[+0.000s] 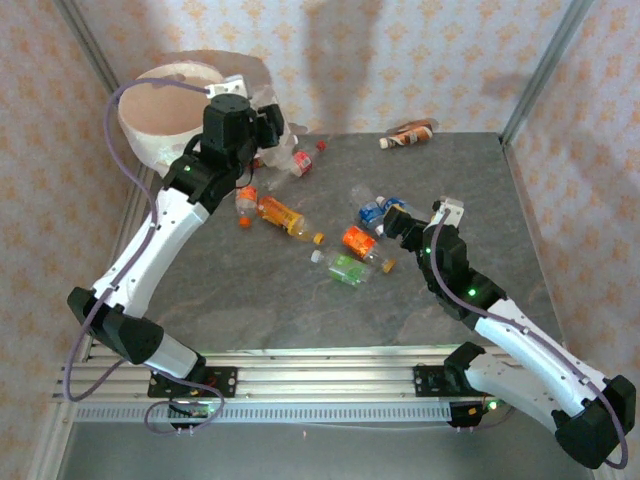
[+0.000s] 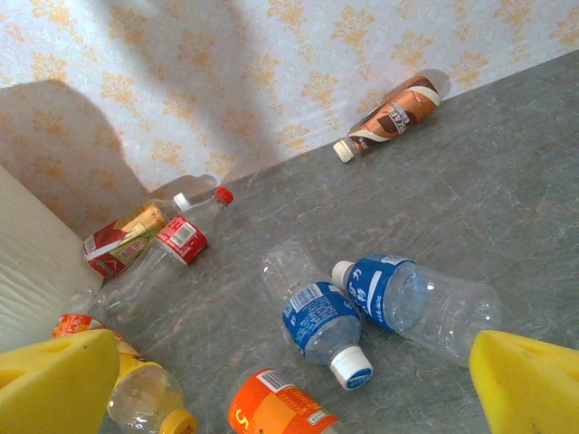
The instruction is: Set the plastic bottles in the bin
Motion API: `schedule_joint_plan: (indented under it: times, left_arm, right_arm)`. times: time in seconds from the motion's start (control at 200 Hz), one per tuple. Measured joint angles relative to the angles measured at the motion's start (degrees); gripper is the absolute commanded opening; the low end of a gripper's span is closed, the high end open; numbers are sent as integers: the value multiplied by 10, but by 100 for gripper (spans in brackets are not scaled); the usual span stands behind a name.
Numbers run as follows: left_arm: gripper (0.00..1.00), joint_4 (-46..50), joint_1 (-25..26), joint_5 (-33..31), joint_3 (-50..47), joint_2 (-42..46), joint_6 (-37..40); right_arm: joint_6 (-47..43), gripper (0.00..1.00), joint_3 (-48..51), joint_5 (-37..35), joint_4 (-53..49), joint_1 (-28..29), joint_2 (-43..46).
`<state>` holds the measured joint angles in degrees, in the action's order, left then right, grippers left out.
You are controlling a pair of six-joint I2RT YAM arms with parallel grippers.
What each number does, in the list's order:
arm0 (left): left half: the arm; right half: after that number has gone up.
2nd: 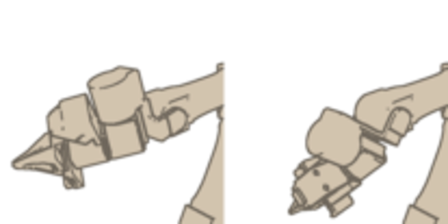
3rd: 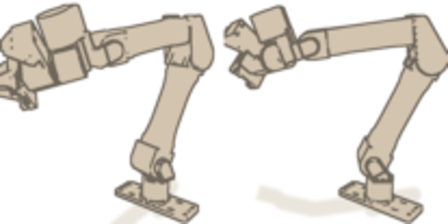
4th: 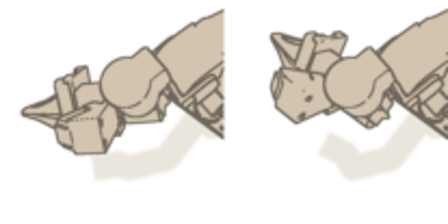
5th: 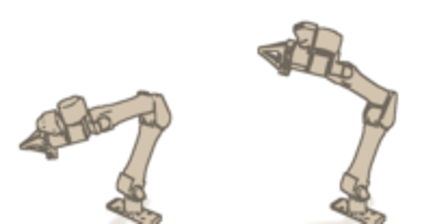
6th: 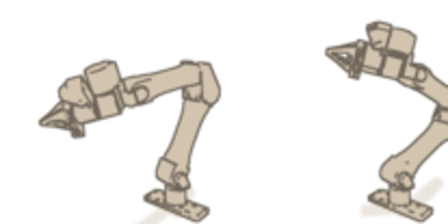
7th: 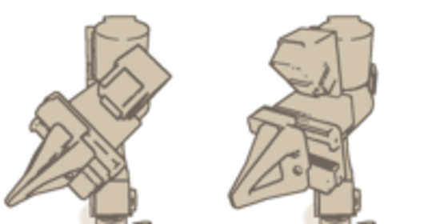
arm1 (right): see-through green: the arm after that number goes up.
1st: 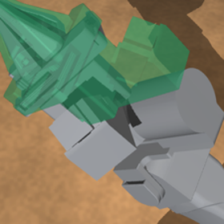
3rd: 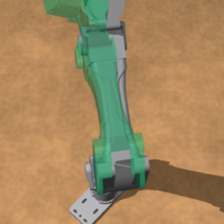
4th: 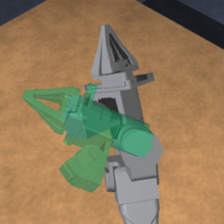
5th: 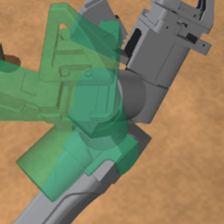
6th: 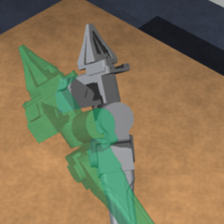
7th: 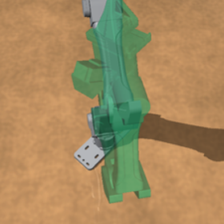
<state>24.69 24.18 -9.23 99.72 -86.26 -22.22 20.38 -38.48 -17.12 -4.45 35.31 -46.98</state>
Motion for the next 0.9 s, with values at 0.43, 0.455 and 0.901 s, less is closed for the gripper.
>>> schedule_joint_plan:
  times: [0.43,0.455,0.901]
  left_arm:
    - [45,-35,-71,-117,121,-16,93]
    - [45,-38,-78,-122,123,-16,96]
    - [45,-29,-216,-141,202,-125,79]
  right_arm:
    - [0,99,-11,-12,-24,0,-1]
    - [0,99,-12,-14,-24,0,-1]
    - [2,99,-12,-30,-35,0,-1]
